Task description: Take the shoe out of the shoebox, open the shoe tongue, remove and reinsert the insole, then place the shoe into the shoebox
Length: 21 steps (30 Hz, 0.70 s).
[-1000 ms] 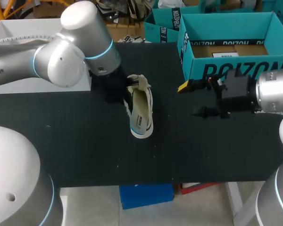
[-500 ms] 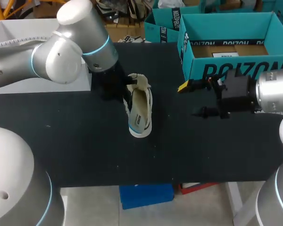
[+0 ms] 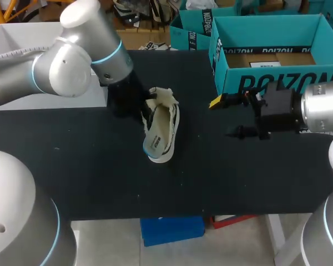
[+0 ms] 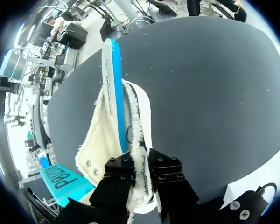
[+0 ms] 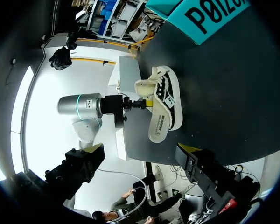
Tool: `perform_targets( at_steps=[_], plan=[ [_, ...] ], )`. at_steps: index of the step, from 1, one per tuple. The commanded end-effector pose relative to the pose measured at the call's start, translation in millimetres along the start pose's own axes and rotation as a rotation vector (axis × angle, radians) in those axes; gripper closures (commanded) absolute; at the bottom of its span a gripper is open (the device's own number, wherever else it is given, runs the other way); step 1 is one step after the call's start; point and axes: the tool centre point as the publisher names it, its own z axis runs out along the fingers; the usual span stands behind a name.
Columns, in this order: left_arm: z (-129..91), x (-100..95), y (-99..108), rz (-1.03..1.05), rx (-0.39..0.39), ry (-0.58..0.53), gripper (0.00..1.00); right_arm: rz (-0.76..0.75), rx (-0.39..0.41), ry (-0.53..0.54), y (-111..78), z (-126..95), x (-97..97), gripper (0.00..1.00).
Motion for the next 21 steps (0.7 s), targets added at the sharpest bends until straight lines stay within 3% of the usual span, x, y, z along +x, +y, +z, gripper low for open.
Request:
perform_targets(
  at_steps=[1,5,9,17,19,20,21],
  plan=[
    [-5,-6.4,-7,-0.037,0.029,-0.060,0.16,0.000,0.000,0.000,0.3,0,0.2,0.00],
    [-18,-16.9,-20,-0.088,0.041,-0.132,0.07,0.000,0.000,0.000,0.3,0,0.2,0.00],
    [-25,-21.1,-33,-0.139,0.058,-0.197,0.10,0.000,0.000,0.000,0.3,0,0.2,0.00],
    [-17,-22.8,-53,-0.207,0.067,-0.263,0.15,0.000,0.000,0.000,0.3,0,0.2,0.00],
    [-15,-23.6,-55,-0.232,0.069,-0.286,0.25,0.000,0.000,0.000,0.3,0,0.2,0.00],
    [-13,-24.2,-56,-0.243,0.068,-0.297,0.44,0.000,0.000,0.000,0.3,0,0.2,0.00],
    [-12,-25.1,-57,-0.251,0.068,-0.302,0.52,0.000,0.000,0.000,0.3,0,0.2,0.00]
  ],
)
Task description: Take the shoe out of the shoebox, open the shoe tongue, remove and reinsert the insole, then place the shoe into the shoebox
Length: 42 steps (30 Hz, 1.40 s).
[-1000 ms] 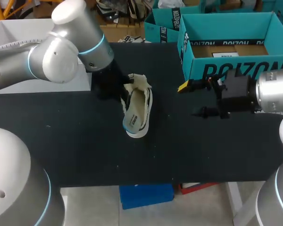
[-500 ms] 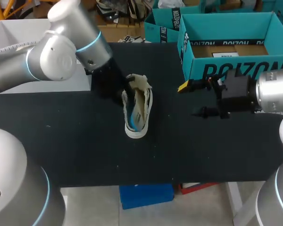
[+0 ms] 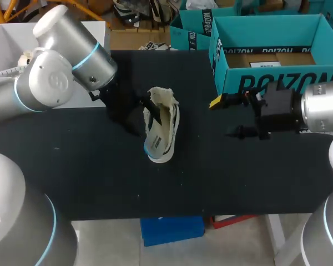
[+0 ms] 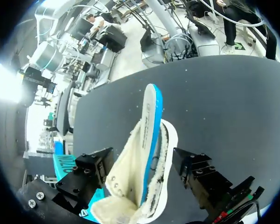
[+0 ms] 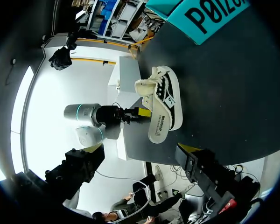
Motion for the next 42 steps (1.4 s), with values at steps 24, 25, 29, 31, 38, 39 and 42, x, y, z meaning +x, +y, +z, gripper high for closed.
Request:
perform_targets(
  at_steps=[24,25,29,31,38,39,42],
  plan=[
    [21,-8.9,-17,-0.032,-0.022,-0.142,1.00,0.000,0.000,0.000,0.4,1,0.2,0.00],
    [20,-9.6,-18,-0.037,-0.016,-0.151,1.00,0.000,0.000,0.000,0.4,1,0.2,0.00],
    [12,-12.9,-24,-0.044,-0.010,-0.193,1.00,0.000,0.000,0.000,0.4,1,0.2,0.00],
    [9,-14.5,-27,-0.047,-0.013,-0.210,1.00,0.000,0.000,0.000,0.4,1,0.2,0.00],
    [4,-20.4,-39,-0.055,-0.007,-0.268,1.00,0.000,0.000,0.000,0.4,1,0.2,0.00],
    [4,-20.8,-40,-0.055,-0.007,-0.269,1.00,0.000,0.000,0.000,0.4,1,0.2,0.00],
    [5,-22.9,-44,-0.057,0.002,-0.287,1.00,0.000,0.000,0.000,0.4,1,0.2,0.00]
  ],
)
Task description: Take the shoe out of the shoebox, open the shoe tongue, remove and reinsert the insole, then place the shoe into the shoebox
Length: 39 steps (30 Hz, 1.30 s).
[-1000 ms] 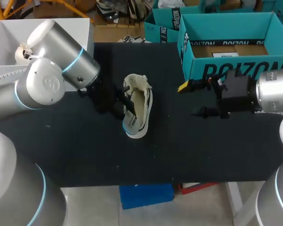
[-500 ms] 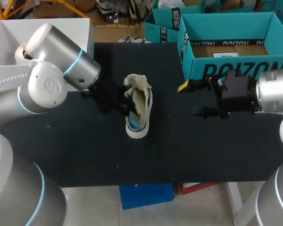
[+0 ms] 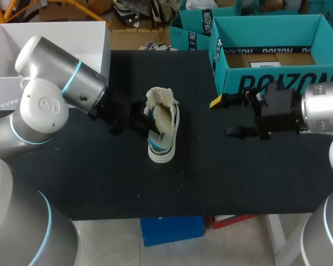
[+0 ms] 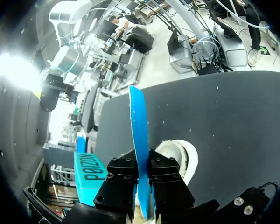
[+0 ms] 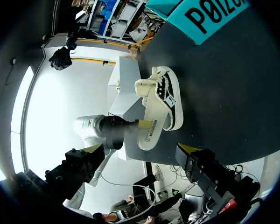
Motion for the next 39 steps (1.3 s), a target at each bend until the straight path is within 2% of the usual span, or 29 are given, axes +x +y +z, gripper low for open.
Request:
perform_targets(
  at_steps=[1,6,7,9,10,13,17,25,30,31,33,34,35,36,37,38,39],
  plan=[
    [3,3.8,-9,-0.001,0.002,-0.015,1.00,0.000,0.000,0.000,0.4,1,0.3,0.00],
    [18,10.9,-7,-0.027,0.035,0.021,1.00,0.000,0.000,0.000,0.4,1,0.3,0.00],
    [21,13.0,-6,-0.032,0.036,0.032,0.87,0.000,0.000,0.000,0.4,1,0.3,0.00],
    [25,16.7,-3,-0.037,0.033,0.052,0.73,0.000,0.000,0.000,0.4,1,0.3,0.00],
    [25,18.1,0,-0.038,0.030,0.059,0.73,0.000,0.000,0.000,0.4,1,0.3,0.00],
    [22,19.7,7,-0.029,0.002,0.085,0.61,0.000,0.000,0.000,0.4,1,0.3,0.00],
    [14,18.5,19,0.001,-0.051,0.125,0.55,0.000,0.000,0.000,0.4,1,0.3,0.00],
    [-2,11.2,38,0.084,-0.149,0.215,0.56,0.000,0.000,0.000,0.4,1,0.3,0.00],
    [0,14.7,46,0.089,-0.146,0.255,0.58,0.000,0.000,0.000,0.4,1,0.3,0.00],
    [2,15.3,46,0.090,-0.141,0.256,0.62,0.000,0.000,0.000,0.4,1,0.3,0.00],
    [5,15.8,44,0.091,-0.138,0.257,0.90,0.000,0.000,0.000,0.4,1,0.3,0.00],
    [7,15.9,43,0.094,-0.134,0.260,1.00,0.000,0.000,0.000,0.4,1,0.3,0.00],
    [9,15.9,41,0.102,-0.135,0.271,0.98,0.000,0.000,0.000,0.4,1,0.3,0.00],
    [9,16.0,41,0.107,-0.137,0.278,0.90,0.000,0.000,0.000,0.4,1,0.3,0.00],
    [10,16.0,40,0.112,-0.141,0.287,0.72,0.000,0.000,0.000,0.4,1,0.3,0.00],
    [10,17.0,41,0.120,-0.147,0.300,0.63,0.000,0.000,0.000,0.4,1,0.3,0.00],
    [10,18.5,44,0.124,-0.152,0.310,0.63,0.000,0.000,0.000,0.4,1,0.3,0.00]
  ],
)
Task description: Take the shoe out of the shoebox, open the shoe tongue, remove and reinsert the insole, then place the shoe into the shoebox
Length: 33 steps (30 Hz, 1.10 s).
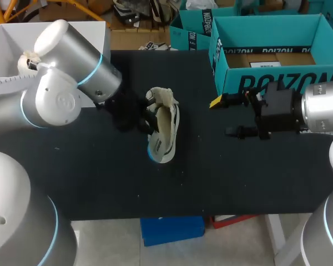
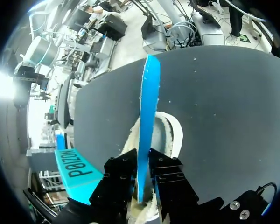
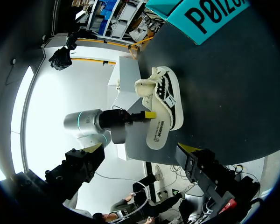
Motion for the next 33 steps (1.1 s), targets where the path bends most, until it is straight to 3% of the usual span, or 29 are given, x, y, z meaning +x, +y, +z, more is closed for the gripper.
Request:
perform_targets(
  at_steps=[1,8,11,21,29,31,33],
  plan=[
    [3,-0.4,4,0.004,-0.017,0.043,0.61,0.000,0.000,0.000,0.4,1,0.3,0.00],
    [0,7.3,13,0.013,-0.047,0.106,0.42,0.000,0.000,0.000,0.4,1,0.3,0.00],
    [-4,8.2,17,0.014,-0.060,0.113,0.41,0.000,0.000,0.000,0.4,1,0.3,0.00],
    [0,11.4,22,-0.009,-0.065,0.108,0.56,0.000,0.000,0.000,0.4,1,0.3,0.00],
    [8,16.1,20,-0.010,-0.071,0.139,0.58,0.000,0.000,0.000,0.4,1,0.3,0.00],
    [9,16.5,21,-0.012,-0.071,0.141,0.63,0.000,0.000,0.000,0.4,1,0.3,0.00],
    [9,15.1,20,-0.012,-0.076,0.140,0.81,0.000,0.000,0.000,0.4,1,0.3,0.00]
  ],
)
